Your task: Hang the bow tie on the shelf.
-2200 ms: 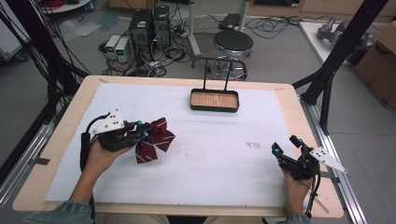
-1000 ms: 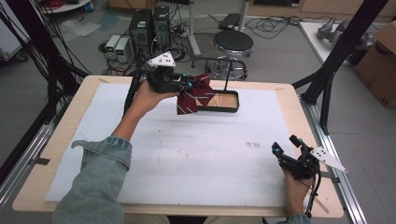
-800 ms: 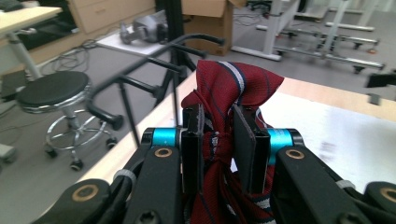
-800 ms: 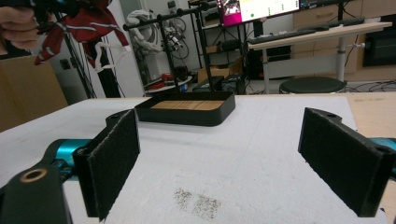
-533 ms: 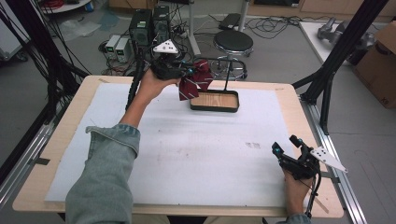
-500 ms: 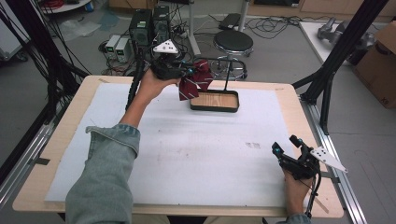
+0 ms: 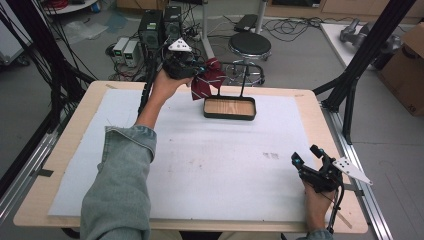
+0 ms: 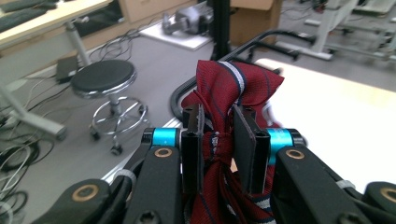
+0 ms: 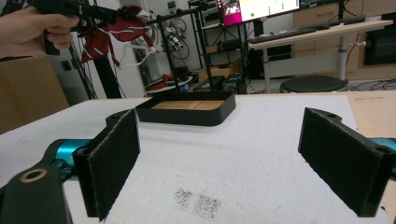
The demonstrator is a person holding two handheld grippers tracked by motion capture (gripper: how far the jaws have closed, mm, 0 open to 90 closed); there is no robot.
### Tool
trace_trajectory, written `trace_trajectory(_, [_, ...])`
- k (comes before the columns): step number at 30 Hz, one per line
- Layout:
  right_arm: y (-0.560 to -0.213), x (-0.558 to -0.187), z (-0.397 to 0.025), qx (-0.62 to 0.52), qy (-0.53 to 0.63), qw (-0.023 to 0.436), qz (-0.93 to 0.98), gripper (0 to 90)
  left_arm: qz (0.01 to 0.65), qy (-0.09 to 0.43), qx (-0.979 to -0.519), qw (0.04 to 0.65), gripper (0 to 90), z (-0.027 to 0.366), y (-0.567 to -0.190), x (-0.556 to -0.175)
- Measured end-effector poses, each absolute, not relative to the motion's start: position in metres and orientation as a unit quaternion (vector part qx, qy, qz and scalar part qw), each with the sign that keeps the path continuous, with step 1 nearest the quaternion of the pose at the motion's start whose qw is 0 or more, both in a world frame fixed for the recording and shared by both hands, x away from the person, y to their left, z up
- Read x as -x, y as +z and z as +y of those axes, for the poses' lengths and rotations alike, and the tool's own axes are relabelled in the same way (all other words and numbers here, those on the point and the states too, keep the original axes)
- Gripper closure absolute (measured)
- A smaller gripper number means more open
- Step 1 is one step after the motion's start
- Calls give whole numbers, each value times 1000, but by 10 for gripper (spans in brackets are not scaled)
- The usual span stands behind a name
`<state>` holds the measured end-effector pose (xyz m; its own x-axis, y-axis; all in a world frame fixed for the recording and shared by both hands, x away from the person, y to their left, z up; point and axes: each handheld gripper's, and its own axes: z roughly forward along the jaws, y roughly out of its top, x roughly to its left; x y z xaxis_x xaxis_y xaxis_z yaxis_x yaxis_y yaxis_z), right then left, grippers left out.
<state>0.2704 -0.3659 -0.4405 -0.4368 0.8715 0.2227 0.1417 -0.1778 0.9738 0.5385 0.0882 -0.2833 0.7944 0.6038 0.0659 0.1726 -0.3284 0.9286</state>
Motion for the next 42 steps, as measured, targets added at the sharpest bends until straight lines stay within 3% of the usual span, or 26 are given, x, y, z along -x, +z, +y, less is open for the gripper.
trace_trajectory(21, [-441, -270, -366, -443, 625, 291, 573, 118, 279, 193, -805, 486, 734, 100, -324, -548])
trace_trajectory(42, [-441, -271, -366, -443, 625, 291, 573, 118, 273, 218, -802, 485, 723, 65, -357, -550])
